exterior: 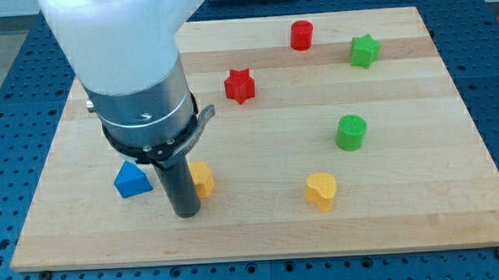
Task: Move the yellow heart closer to the red star
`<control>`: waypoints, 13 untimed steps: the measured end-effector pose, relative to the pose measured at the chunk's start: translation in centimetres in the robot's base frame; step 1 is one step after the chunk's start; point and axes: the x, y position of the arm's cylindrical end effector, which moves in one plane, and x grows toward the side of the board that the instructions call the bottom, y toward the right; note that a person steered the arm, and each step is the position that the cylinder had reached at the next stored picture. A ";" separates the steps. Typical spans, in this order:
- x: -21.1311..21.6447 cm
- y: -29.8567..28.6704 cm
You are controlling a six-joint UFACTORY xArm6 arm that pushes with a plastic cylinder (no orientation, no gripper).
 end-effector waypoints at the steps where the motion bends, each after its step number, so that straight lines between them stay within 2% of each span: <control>1: -0.2 0.8; 3: -5.8 1.1; 4: -6.4 1.4; 5: -1.1 2.1; 6: 3.1 5.6; 7: 5.4 9.9; 10: 3.6 19.6; 12: -0.4 18.3; 13: 0.0 16.7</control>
